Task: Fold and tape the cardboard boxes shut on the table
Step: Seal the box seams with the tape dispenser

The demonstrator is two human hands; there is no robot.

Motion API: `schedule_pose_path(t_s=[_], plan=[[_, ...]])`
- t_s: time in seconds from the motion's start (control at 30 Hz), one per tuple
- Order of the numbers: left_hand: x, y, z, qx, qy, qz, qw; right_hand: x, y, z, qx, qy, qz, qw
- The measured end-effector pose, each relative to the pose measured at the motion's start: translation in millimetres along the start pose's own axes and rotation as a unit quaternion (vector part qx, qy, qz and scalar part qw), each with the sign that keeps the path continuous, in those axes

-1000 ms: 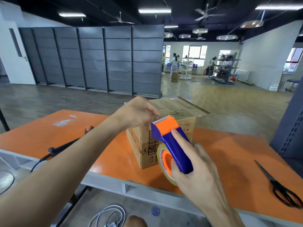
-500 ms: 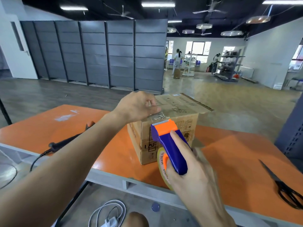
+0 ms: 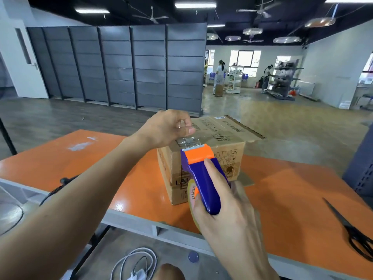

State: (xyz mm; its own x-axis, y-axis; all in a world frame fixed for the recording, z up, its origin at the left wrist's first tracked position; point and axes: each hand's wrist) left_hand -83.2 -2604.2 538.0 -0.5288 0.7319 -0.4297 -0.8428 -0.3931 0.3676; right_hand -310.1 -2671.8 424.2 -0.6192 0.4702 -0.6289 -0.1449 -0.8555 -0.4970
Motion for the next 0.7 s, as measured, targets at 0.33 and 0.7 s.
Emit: schedule_pose_path(t_s=[0.33, 0.7], plan=[[3.1, -14.1, -16.0, -0.060, -0.020, 0.012, 0.998, 10.2, 2.7, -15.3, -0.011, -0.032, 0.014, 0.999], [14.2, -19.4, -23.3, -0.018, 0.102, 0.039, 0.994, 13.2, 12.7, -34.4, -0.013, -0.008, 0.013, 1.000]])
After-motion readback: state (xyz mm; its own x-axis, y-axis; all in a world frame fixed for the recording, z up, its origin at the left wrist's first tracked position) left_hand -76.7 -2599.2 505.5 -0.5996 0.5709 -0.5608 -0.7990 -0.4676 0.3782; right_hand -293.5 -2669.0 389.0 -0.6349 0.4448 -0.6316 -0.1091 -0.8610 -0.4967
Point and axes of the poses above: each hand's wrist, its own x-axis away from the middle knuckle, its own z-axis out of the back of the hand, y = z × x, and after that the axes turned 1 degree about x, right-handed
